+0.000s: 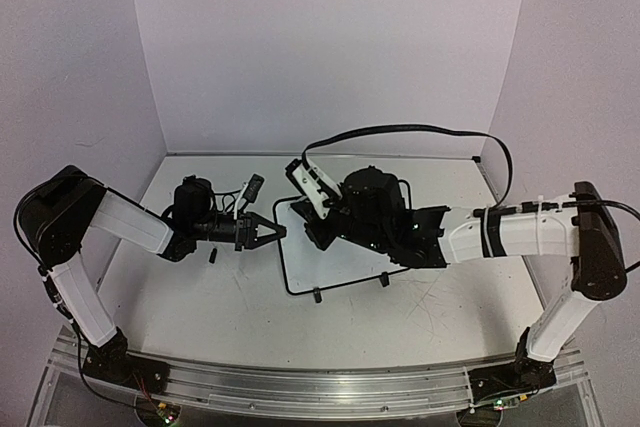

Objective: Write a sentence on the whiteboard

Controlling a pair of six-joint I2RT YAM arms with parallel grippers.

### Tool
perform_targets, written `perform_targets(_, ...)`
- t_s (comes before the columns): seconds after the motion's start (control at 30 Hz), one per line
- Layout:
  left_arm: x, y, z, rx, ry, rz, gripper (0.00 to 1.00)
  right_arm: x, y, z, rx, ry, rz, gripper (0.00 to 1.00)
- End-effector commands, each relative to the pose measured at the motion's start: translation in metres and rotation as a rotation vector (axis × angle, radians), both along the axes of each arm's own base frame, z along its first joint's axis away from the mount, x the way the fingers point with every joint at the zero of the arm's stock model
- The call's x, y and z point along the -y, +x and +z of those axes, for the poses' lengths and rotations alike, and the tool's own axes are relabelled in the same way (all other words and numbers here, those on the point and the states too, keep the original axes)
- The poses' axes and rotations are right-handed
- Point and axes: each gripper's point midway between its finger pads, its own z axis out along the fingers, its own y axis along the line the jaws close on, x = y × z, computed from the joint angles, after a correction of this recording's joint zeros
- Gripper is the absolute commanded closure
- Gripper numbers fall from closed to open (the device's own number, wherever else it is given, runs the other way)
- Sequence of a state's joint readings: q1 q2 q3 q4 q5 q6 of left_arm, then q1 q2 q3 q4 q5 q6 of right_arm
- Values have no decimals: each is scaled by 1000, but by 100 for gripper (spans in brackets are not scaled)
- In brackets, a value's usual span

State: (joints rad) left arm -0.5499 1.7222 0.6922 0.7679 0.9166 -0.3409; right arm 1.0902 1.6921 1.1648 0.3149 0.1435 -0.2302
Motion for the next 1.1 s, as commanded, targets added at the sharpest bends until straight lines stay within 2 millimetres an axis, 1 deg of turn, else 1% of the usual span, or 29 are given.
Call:
perform_targets(0.0, 0, 0, 14, 46, -26, -5, 100, -9, 4, 28, 33, 85, -21, 100)
perform_targets(0.53, 0, -1, 18, 54, -31, -8, 100, -9, 12, 21, 31, 71, -60, 100)
perform_targets(1.07, 1, -1, 22, 61, -35, -9, 100, -11, 15, 18, 30, 69, -77, 100)
